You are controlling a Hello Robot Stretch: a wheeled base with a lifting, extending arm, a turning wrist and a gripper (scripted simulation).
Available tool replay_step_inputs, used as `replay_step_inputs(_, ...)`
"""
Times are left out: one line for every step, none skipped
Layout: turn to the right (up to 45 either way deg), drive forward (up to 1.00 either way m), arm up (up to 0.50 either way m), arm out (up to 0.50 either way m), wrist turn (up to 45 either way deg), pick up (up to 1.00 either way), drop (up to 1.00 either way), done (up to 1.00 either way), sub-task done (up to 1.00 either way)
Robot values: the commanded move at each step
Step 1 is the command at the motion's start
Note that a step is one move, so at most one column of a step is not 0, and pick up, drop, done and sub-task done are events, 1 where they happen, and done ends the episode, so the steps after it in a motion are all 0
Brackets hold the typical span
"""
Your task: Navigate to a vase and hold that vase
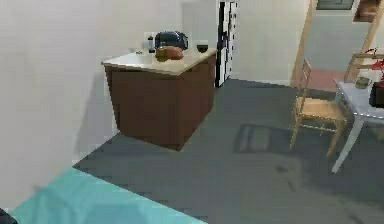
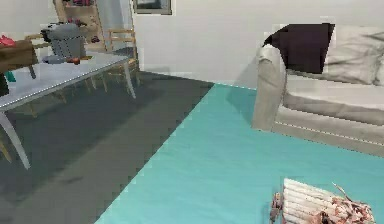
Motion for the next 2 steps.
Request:
replay_step_inputs(45.0, 0.0, 0.0, 0.0, 0.0, 0.0, 0.0, 0.0, 0.0)
replay_step_inputs(45.0, 0.0, 0.0, 0.0, 0.0, 0.0, 0.0, 0.0, 0.0)
